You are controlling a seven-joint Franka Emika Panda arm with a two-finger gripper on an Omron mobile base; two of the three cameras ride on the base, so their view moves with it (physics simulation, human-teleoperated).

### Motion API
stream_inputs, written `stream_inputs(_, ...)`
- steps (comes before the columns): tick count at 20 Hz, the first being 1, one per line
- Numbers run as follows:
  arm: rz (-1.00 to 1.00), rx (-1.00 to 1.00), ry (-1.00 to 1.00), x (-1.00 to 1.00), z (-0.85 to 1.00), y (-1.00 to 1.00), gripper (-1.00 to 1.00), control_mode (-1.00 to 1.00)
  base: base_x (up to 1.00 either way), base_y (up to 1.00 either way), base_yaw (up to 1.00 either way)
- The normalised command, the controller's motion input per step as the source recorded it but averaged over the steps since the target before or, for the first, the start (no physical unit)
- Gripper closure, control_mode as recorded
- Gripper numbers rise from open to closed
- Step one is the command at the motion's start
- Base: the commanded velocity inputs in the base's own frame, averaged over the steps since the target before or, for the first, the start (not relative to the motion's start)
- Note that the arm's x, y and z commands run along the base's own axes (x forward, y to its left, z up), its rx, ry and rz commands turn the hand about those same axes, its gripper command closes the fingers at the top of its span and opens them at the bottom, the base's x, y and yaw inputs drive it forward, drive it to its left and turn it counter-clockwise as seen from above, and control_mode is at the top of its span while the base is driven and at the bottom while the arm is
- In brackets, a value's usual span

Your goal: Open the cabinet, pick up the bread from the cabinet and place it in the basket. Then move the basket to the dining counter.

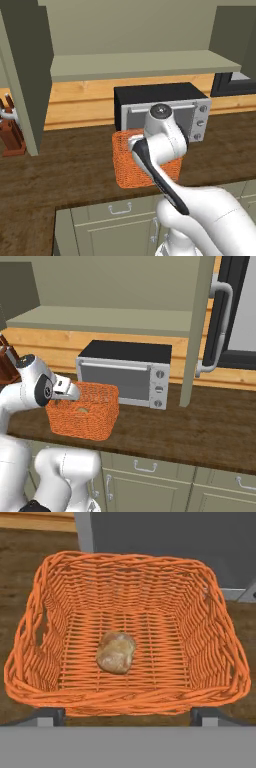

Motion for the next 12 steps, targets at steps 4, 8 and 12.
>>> stream_inputs(4, 0.31, 0.00, -0.01, -0.75, 0.39, 0.16, -1.00, -1.00, 0.00, 0.00, 0.00)
stream_inputs(8, 0.33, 0.00, 0.01, -0.47, 0.35, 0.36, -1.00, -1.00, 0.00, 0.00, 0.00)
stream_inputs(12, 0.19, -0.06, 0.02, -0.12, 0.21, 0.06, -1.00, -1.00, 0.00, 0.00, 0.00)
